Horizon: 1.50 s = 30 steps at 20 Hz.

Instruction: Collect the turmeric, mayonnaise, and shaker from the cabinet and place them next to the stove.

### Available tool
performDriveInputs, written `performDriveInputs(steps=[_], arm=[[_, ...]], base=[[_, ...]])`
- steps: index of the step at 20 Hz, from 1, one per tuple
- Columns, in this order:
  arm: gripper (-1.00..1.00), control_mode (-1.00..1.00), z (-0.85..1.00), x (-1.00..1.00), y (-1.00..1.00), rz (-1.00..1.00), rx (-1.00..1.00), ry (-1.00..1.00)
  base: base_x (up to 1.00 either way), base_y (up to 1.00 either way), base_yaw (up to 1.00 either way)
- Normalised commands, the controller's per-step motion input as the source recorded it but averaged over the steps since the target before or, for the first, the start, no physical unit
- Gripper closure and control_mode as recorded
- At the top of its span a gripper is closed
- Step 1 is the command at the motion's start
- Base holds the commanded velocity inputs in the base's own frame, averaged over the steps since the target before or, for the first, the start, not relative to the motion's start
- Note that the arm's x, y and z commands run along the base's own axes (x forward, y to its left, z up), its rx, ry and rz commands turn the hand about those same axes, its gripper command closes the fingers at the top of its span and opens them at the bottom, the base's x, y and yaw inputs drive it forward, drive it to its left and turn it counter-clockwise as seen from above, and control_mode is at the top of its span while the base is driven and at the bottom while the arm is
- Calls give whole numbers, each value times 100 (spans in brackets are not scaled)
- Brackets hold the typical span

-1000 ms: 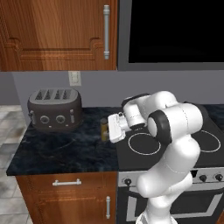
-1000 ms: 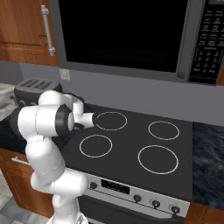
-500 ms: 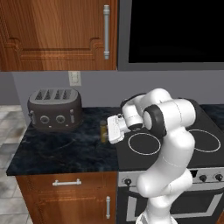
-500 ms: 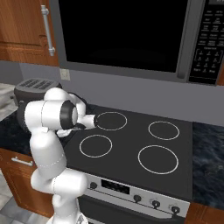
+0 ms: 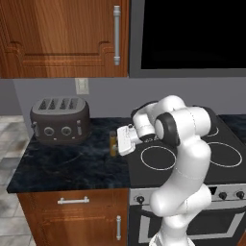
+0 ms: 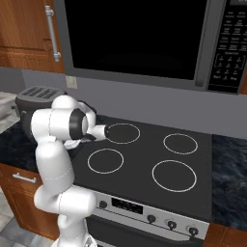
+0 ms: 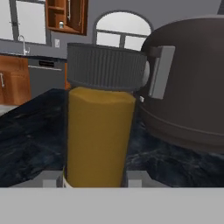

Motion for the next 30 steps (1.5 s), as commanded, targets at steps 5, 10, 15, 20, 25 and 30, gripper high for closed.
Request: performDriveInputs(steps=[5, 10, 15, 20, 25, 30], arm=[[-100, -100, -27, -1, 0, 0, 0, -1], [-100, -100, -5, -12, 0, 0, 0, -3], [-100, -100, 0, -9, -6, 0, 0, 0], [-100, -100, 1, -4, -24, 0, 0, 0], [-100, -100, 2, 0, -30, 0, 0, 0], [-100, -100, 11, -4, -31, 0, 0, 0]], base=[[0, 0, 0], [0, 0, 0], [0, 0, 0], [0, 0, 0], [0, 0, 0], [0, 0, 0]])
